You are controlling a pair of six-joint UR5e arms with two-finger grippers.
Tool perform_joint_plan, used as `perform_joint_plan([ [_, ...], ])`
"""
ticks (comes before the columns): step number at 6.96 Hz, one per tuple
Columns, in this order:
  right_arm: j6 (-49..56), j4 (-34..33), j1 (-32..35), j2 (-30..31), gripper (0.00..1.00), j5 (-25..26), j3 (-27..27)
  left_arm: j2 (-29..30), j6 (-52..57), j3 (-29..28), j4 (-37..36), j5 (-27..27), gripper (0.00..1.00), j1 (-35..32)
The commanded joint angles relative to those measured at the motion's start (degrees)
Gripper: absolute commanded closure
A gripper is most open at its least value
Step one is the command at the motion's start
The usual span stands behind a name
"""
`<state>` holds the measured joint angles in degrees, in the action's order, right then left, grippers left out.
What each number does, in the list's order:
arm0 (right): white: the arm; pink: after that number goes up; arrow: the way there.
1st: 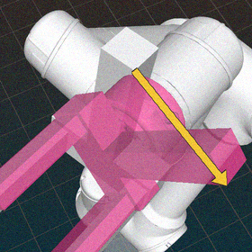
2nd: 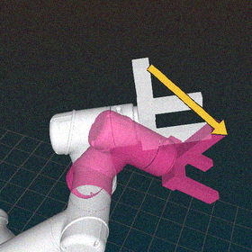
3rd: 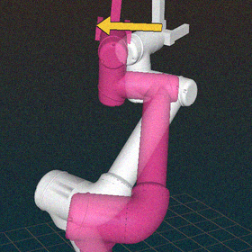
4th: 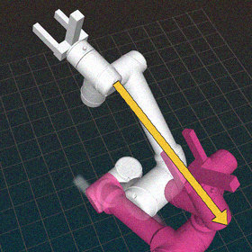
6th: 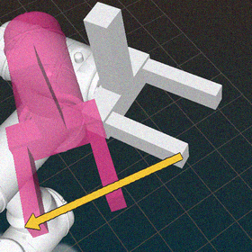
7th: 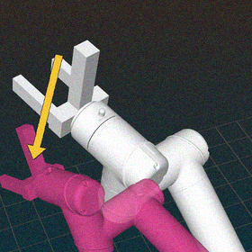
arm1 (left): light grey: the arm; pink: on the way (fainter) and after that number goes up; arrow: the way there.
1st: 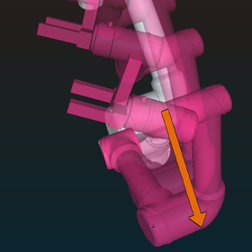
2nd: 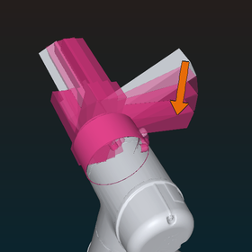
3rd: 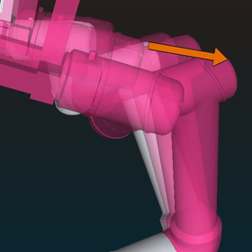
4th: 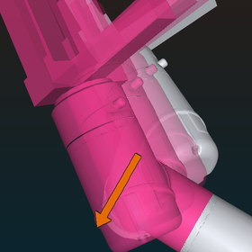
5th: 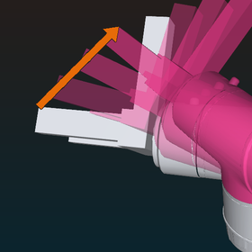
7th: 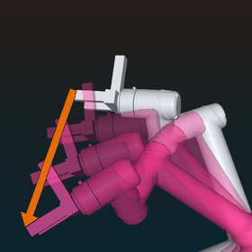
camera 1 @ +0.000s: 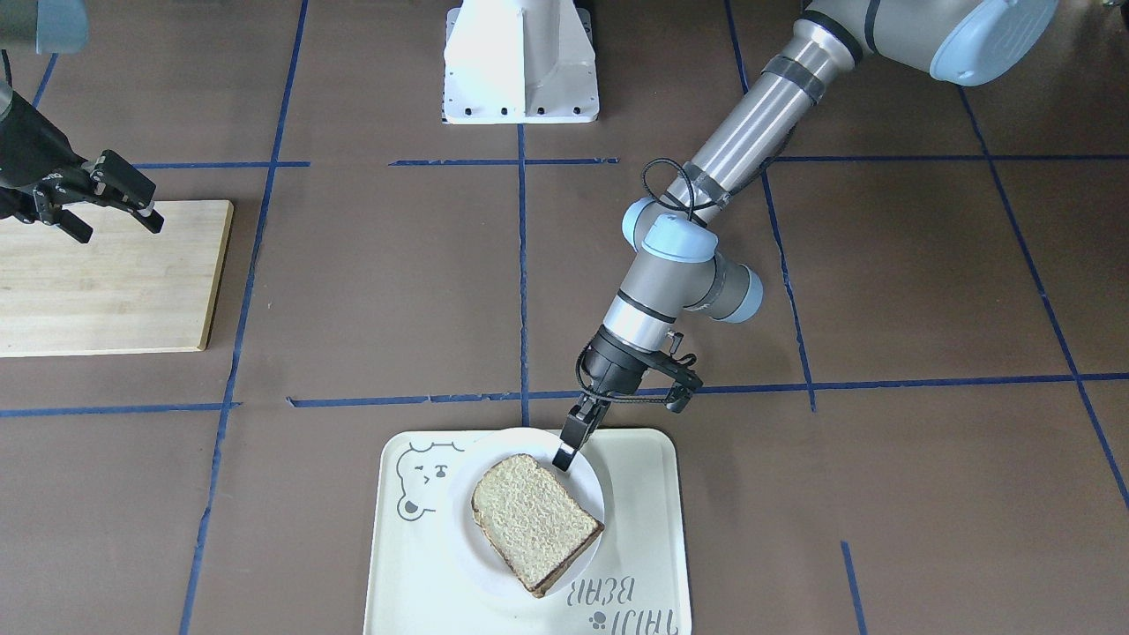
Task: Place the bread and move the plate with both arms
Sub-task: 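Slide the plate with the left gripper onto the bear-print tray, then release the plate rim with the left gripper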
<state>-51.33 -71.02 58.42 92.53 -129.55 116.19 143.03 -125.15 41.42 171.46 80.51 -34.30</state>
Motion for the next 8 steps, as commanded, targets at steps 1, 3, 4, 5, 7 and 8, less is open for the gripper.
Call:
perform_joint_plan([
  [1,0.0,0.0,-0.1,-0.1,0.0,0.0,-0.1,-1.8,0.5,4.2,-0.4,0.1,0.44,-0.2],
  [3,0.0,0.0,-0.1,-0.1,0.0,0.0,-0.1,-14.7,0.9,25.5,-9.3,0.5,0.46,0.0],
  [4,0.0,0.0,0.1,0.0,0.0,0.0,0.0,-17.3,1.0,34.5,-17.0,0.8,0.46,0.1],
  [5,0.1,0.0,0.7,0.3,0.0,-0.1,0.1,-17.5,1.0,40.4,-24.3,3.4,0.45,-0.1],
  [7,1.7,0.0,3.0,1.7,0.0,0.0,-0.2,-22.2,16.0,52.4,-36.7,6.6,0.38,-1.1],
  [8,4.0,-0.3,4.9,2.4,0.0,0.0,-0.4,-24.7,24.0,57.1,-44.3,9.3,0.33,-2.9],
])
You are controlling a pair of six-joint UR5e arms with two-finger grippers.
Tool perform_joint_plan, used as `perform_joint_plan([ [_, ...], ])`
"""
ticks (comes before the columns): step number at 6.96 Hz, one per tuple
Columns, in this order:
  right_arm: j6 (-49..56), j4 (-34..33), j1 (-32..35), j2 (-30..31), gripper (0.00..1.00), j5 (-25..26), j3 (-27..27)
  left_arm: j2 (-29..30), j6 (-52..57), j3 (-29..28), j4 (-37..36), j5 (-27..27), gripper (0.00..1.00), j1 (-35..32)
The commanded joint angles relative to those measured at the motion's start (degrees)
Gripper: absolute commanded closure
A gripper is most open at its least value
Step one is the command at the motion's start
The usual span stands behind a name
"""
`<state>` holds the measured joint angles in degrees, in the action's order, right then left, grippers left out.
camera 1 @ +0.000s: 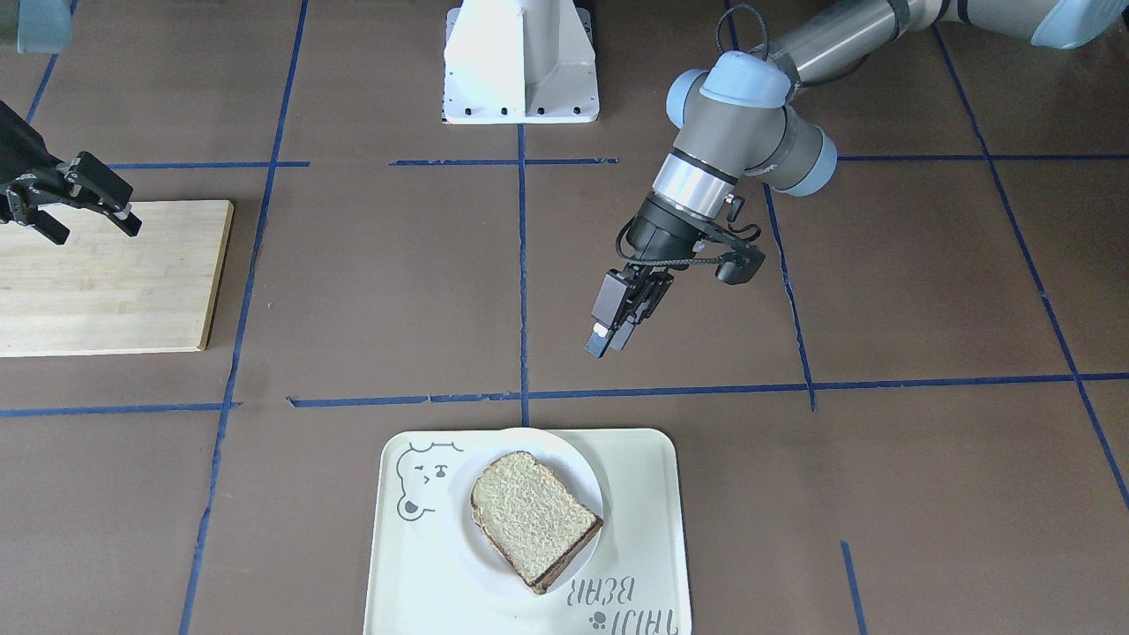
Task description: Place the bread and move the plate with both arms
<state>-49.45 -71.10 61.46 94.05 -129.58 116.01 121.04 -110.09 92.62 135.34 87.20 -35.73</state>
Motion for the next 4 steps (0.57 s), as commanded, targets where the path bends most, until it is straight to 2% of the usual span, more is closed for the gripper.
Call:
perform_joint_plan([
  [1,3.0,-0.4,5.2,2.4,0.0,-0.1,-0.3,-9.2,16.4,10.8,-12.3,9.8,0.33,-5.4],
  [3,14.0,-0.6,9.9,4.9,0.0,-0.9,-2.8,-16.9,37.7,12.9,-15.0,29.8,0.31,-19.3],
  [4,19.8,-0.8,11.5,6.1,0.0,-1.1,-5.0,-22.6,51.6,12.8,-15.0,36.0,0.31,-25.2],
])
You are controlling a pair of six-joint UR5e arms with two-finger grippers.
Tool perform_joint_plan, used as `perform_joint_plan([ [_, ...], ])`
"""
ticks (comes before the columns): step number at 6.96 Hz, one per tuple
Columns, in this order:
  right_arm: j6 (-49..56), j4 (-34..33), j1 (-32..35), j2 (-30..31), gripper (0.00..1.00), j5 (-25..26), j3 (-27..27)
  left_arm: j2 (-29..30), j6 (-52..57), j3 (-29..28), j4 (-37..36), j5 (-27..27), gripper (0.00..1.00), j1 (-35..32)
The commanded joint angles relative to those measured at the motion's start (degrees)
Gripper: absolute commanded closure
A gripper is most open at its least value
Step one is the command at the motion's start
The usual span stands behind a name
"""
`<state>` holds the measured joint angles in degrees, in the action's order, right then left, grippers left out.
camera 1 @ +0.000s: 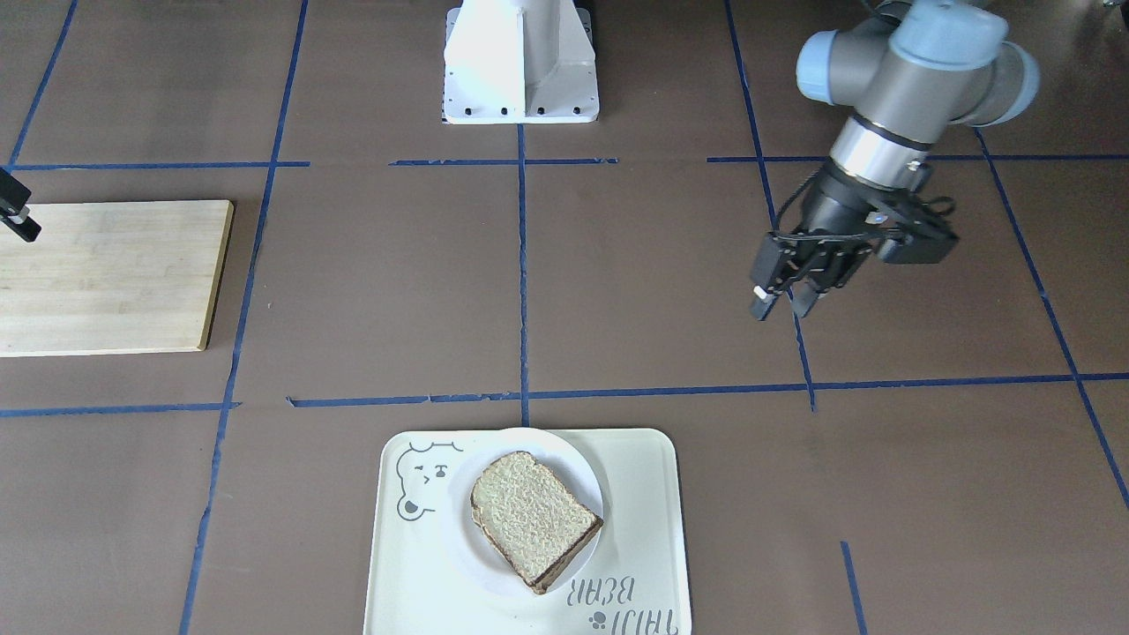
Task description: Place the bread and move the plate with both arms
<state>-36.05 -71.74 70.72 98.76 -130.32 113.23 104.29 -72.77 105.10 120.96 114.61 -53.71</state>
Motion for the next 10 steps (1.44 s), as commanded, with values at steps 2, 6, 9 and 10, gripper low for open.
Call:
perform_joint_plan([
  [2,23.9,-10.0,9.2,1.4,0.0,-4.8,-4.5,-15.7,43.6,0.5,-5.0,13.2,0.31,-18.3],
  [6,32.8,-16.4,12.6,1.3,0.0,-3.6,-5.5,-15.7,86.8,-1.4,-37.7,13.0,0.25,-34.5],
  [9,32.8,-16.3,12.6,1.3,0.0,-3.6,-6.6,-16.3,90.8,-9.3,-38.3,22.5,0.16,-35.9],
  [10,32.8,-16.4,12.6,1.6,0.0,-3.8,-6.7,-16.4,90.8,-9.6,-38.3,22.8,0.16,-35.9],
])
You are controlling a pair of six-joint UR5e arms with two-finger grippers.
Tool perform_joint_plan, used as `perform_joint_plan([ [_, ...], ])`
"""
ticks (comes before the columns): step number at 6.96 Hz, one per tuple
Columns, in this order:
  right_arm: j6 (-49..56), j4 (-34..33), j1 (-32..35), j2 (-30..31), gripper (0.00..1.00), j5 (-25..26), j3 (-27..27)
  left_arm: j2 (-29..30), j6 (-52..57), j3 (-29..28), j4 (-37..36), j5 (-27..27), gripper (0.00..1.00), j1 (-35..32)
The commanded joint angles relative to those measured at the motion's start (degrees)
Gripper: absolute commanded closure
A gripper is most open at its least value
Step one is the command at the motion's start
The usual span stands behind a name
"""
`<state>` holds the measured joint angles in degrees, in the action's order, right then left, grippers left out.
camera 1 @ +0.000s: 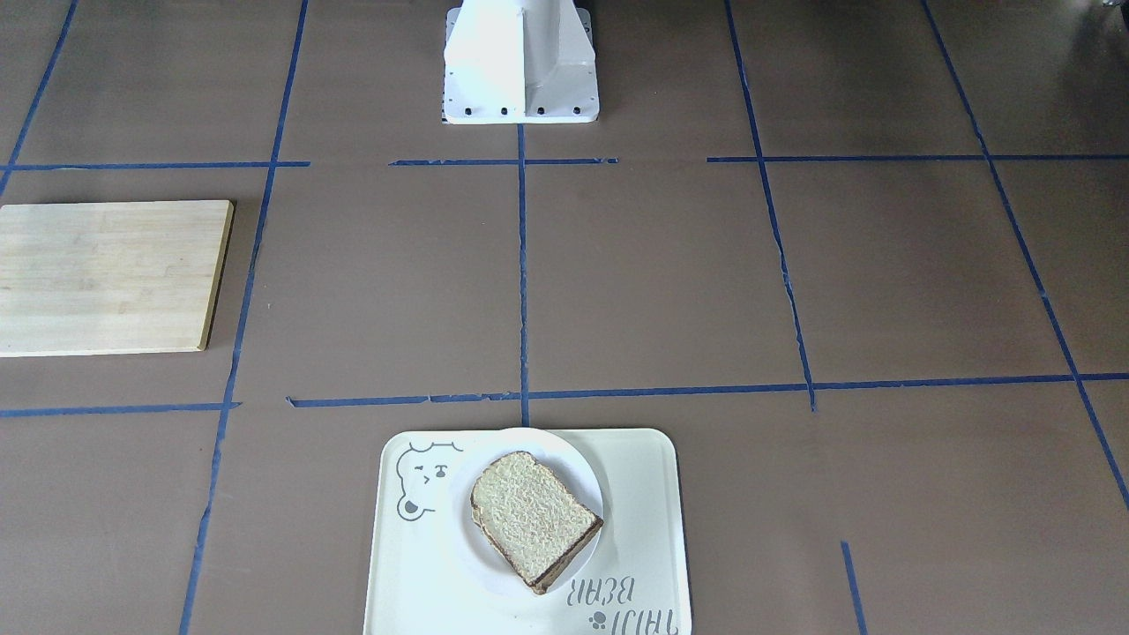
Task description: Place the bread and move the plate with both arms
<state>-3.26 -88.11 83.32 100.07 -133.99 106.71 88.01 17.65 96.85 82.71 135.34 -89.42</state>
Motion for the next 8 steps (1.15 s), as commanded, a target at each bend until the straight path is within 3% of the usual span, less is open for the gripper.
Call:
perform_joint_plan([
  [1,0.0,0.0,0.0,0.6,0.0,0.0,-0.1,0.1,-0.2,-1.0,0.0,2.0,0.0,-0.1],
  [3,0.1,0.2,0.0,0.7,0.0,0.1,0.1,0.2,-2.2,1.3,-0.7,1.3,0.0,-0.1],
  [8,0.2,0.6,0.1,2.7,0.0,1.4,0.0,-0.2,-6.3,0.3,-3.8,1.3,0.0,-2.8],
])
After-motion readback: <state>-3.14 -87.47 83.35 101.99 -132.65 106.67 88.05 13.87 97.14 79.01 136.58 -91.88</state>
